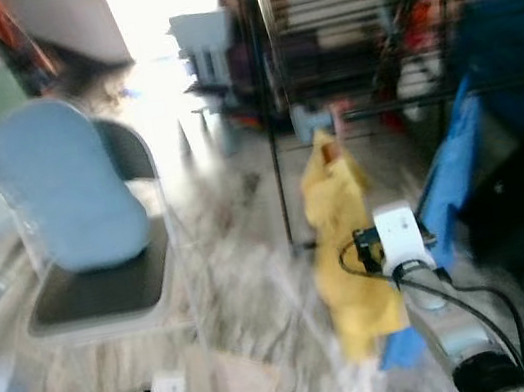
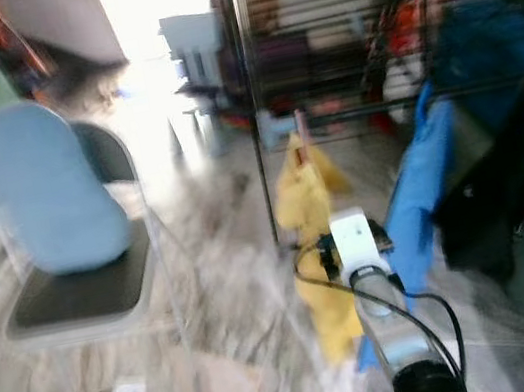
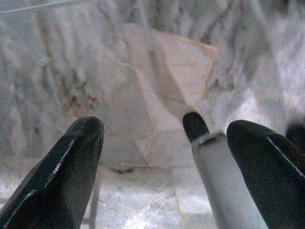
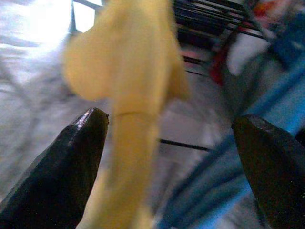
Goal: Hang hanger
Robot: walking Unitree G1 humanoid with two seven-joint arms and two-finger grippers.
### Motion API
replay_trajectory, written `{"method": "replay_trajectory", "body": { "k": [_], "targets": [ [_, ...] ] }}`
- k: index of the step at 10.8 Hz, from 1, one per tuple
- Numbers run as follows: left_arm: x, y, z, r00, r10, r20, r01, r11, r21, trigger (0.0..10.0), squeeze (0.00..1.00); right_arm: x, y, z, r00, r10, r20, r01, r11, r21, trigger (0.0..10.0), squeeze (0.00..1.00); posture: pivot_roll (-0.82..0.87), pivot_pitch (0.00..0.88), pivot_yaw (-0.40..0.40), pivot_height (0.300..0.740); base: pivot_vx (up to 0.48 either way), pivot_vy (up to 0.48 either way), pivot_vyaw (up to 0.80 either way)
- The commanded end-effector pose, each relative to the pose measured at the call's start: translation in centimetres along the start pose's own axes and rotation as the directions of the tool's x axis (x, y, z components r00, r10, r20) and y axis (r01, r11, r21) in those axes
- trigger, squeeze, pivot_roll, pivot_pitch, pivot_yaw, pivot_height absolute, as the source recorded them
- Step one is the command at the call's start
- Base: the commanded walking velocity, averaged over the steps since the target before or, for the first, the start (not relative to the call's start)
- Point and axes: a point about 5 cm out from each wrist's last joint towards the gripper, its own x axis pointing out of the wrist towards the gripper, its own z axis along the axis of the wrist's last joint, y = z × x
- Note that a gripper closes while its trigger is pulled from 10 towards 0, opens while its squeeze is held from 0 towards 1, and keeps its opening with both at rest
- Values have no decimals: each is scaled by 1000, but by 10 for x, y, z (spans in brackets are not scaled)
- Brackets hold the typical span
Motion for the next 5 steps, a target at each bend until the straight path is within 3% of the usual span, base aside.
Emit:
{"method": "replay_trajectory", "body": {
  "k": [1, 4, 5],
  "targets": [
    [-2, 1, -12, 999, 9, -43, -10, 1000, -3, 10000, 0, 0, 4, 4, 1000, 18, 14, -18, 1000, -8, 10000, 0, -217, 0, 99, 740, -304, 0, 0],
    [-2, 1, -11, 999, 10, -40, -10, 1000, -2, 10000, 0, -1, 4, 0, 1000, 21, 22, -20, 999, -37, 10000, 0, -217, 0, 100, 740, -286, 0, 0],
    [-1, 1, -9, 999, 13, -36, -13, 1000, -5, 10000, 0, -3, 4, -3, 999, 23, 29, -21, 997, -68, 10000, 0, -217, 0, 101, 740, 0, 0, 0]
  ]
}}
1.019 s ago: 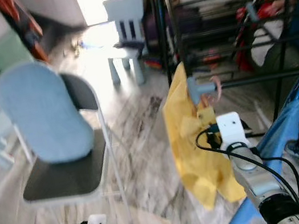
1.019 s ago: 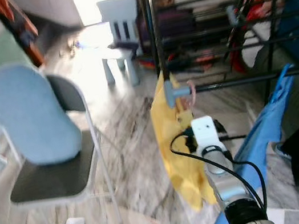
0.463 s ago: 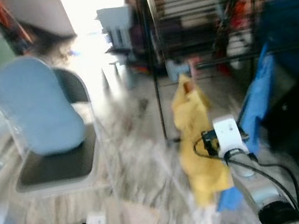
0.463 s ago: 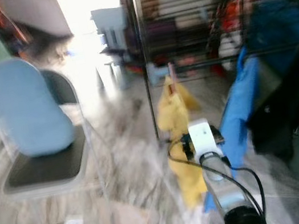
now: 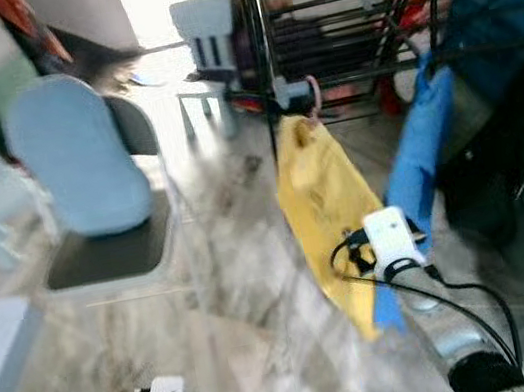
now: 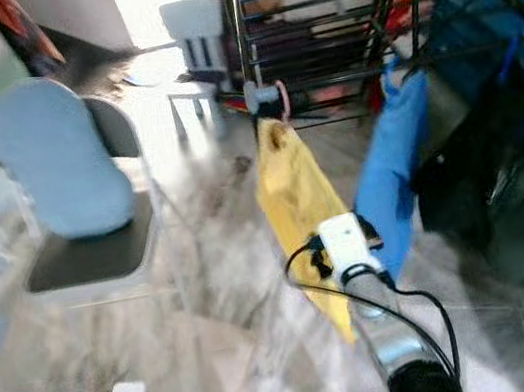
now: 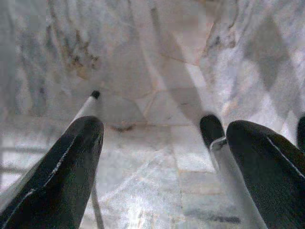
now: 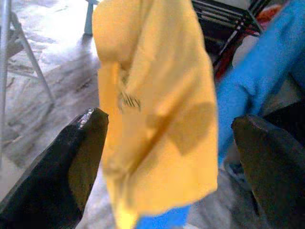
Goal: Hang hanger
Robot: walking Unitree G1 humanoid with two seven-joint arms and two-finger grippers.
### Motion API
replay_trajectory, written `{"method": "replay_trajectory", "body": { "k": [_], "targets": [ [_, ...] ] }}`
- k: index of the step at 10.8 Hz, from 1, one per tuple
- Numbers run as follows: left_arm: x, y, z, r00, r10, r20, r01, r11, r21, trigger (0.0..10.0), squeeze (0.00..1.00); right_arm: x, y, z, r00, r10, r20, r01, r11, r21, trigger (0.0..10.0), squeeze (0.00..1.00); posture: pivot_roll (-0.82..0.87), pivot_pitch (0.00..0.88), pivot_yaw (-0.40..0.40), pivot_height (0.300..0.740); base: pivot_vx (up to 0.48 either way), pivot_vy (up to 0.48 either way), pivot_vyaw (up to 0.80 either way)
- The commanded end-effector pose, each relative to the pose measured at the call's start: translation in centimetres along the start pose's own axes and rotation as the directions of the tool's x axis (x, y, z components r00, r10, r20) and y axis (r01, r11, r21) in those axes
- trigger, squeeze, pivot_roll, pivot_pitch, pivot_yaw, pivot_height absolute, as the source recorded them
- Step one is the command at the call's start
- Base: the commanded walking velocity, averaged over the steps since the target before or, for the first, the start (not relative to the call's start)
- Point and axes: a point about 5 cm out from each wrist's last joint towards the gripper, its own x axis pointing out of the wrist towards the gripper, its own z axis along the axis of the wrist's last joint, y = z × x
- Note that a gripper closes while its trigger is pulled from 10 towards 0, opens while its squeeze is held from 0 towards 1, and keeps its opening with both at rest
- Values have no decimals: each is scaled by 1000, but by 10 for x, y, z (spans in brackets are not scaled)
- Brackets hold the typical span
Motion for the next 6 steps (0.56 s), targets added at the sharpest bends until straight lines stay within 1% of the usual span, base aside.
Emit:
{"method": "replay_trajectory", "body": {
  "k": [1, 2, 3, 4, 5, 6],
  "targets": [
    [0, 1, 1, 1000, 15, 5, -15, 1000, -21, 10000, 0, -2, -6, -9, 1000, -14, -7, 14, 999, -44, 10000, 0, -216, 0, 99, 740, 0, 0, 0],
    [0, 2, 1, 1000, 24, 10, -23, 999, -43, 10000, 0, -5, -6, -17, 1000, -2, -7, 2, 996, -85, 10000, 0, -210, 0, 93, 740, 0, 0, 0],
    [0, 2, 1, 999, 28, 14, -28, 998, -58, 10000, 0, -11, -4, -32, 999, 28, -34, -32, 993, -117, 10000, 0, -200, 0, 84, 740, 0, 0, 0],
    [0, 4, 0, 999, 36, 10, -35, 997, -65, 10000, 0, -17, 1, -46, 996, 74, -56, -82, 986, -147, 10000, 0, -197, 0, 77, 740, 0, 0, 0],
    [-1, 7, -5, 999, 38, -3, -38, 996, -81, 10000, 0, -26, 10, -68, 978, 146, -146, -170, 970, -173, 10000, 0, -191, 0, 73, 740, 0, 0, 0],
    [-2, 7, -6, 1000, 29, 3, -29, 995, -92, 10000, 0, -38, 24, -90, 933, 236, -270, -293, 936, -195, 10000, 0, -185, 0, 65, 740, 0, 0, 0]
  ]
}}
